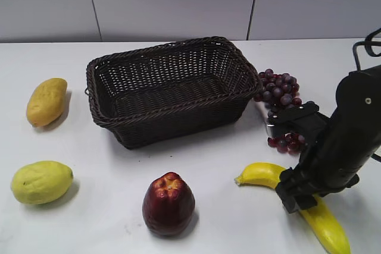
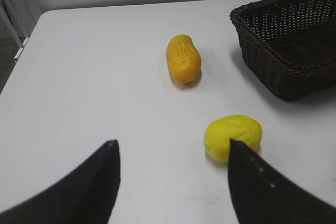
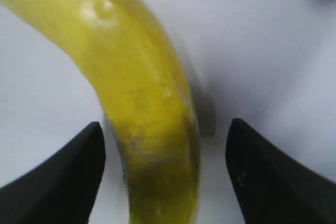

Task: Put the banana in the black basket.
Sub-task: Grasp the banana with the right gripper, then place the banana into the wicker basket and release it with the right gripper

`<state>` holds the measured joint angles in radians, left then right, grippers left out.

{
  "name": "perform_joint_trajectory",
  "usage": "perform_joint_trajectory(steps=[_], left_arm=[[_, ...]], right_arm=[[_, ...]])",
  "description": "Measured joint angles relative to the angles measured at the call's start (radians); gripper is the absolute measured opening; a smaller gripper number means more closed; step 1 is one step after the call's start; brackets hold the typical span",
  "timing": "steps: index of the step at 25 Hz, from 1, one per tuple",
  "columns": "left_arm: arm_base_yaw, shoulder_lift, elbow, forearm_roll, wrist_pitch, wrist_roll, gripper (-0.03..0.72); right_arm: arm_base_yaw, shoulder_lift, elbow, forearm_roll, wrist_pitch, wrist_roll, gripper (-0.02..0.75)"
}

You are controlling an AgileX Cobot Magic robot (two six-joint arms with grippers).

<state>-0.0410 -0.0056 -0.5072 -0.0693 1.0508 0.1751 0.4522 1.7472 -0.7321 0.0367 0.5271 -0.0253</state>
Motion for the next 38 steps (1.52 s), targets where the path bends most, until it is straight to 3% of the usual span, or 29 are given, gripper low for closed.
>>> perform_joint_trajectory(steps=[4,5,11,19,22,29,38], left_arm=[[0.000,0.000,0.000,0.000,0.000,0.000,0.482],[0.000,0.000,0.000,0.000,0.000,0.000,0.482],[0.000,0.000,0.000,0.000,0.000,0.000,0.482],[0.000,0.000,0.000,0.000,0.000,0.000,0.482],[0.000,0.000,0.000,0.000,0.000,0.000,0.482],[0.000,0.000,0.000,0.000,0.000,0.000,0.482],[0.000,0.000,0.000,0.000,0.000,0.000,0.482]], right_arm=[[0.001,0.003,0.000,0.000,-0.001,0.000,0.349],[0.001,0.003,0.000,0.000,-0.001,0.000,0.335],[0.001,0.003,-0.057,0.000,0.131,0.000,0.335],[0.001,0.004,-0.319,-0.011,0.623,-0.013,0.335],[0.001,0.004,-0.454,-0.007,0.670,-0.014,0.335],[0.002,0.004,-0.784,0.095,0.667,-0.040,0.335],[0.002,0.061,-0.865,0.131,0.197,-0.164,0.335]])
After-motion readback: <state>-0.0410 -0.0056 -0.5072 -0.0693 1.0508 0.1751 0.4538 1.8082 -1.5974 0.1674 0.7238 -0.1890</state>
